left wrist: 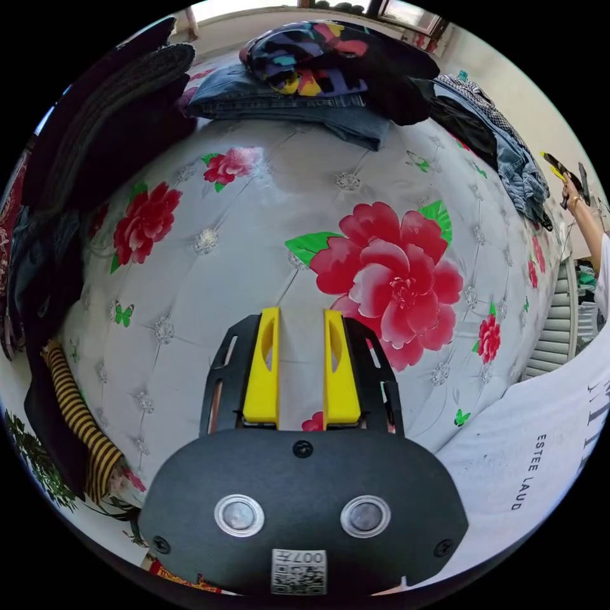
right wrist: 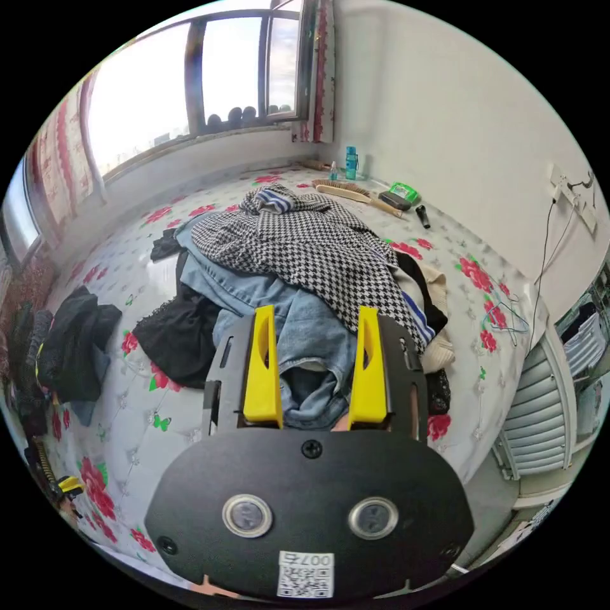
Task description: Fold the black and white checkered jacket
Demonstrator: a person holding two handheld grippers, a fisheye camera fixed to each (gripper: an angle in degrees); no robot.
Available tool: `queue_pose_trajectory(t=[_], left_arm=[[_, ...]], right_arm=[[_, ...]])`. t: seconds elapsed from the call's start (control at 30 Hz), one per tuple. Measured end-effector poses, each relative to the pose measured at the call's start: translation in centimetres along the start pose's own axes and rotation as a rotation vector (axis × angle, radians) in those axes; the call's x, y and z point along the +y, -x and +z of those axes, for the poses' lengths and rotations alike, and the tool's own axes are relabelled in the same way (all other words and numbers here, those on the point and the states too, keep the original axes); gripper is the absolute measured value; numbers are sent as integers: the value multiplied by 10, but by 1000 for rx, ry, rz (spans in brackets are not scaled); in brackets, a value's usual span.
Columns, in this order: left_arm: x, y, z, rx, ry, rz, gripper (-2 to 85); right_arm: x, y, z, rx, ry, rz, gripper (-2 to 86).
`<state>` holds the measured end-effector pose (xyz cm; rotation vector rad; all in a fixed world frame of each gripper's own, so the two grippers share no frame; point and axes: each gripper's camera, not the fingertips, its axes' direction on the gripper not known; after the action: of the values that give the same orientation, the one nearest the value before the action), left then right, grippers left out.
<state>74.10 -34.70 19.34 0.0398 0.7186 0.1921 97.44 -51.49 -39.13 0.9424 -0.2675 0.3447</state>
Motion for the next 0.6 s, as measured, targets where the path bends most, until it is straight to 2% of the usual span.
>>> queue_pose_trajectory(t=[0.17, 0.27, 0.47, 0.6], left_arm=[[-6, -9, -1, -31, 25, -11, 86], [-3, -8, -2, -29, 5, -39, 84], [4, -12, -4, -56, -27, -79, 78], [11, -4, -16, 62, -57, -130, 78]], right_arm=[[-46, -12, 38, -21, 87, 75, 108], [-53, -16, 86, -86, 291, 151, 73], [-42, -12, 52, -174, 225, 141, 15], [-35, -3, -46, -309, 3, 35, 2]])
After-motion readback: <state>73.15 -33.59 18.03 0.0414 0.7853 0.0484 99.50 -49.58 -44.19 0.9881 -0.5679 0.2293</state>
